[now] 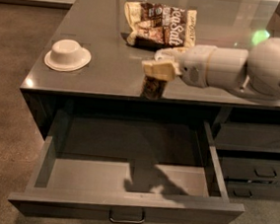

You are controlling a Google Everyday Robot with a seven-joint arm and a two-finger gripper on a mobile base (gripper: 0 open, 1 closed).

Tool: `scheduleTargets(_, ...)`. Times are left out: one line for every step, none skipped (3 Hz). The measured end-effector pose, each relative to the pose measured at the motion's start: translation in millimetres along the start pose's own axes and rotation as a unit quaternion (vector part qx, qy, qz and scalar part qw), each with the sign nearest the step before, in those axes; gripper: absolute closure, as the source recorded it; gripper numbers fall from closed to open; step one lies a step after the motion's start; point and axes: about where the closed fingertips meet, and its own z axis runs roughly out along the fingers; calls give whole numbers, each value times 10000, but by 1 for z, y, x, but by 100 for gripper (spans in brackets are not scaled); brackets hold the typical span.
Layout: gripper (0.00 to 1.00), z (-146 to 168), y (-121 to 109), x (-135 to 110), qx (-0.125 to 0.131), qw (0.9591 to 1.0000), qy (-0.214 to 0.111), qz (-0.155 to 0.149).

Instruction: Place orange can into top drawer

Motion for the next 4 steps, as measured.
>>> scheduleTargets(100, -30, 17, 33, -189, 9989, 108, -407)
scheduleTargets(100, -49, 30, 64, -319, 9976, 256, -550)
scheduleTargets(100, -48, 33, 96, -438, 9966, 482, -499)
scheduleTargets(100, -22, 33, 120, -370, 9957, 738, -419)
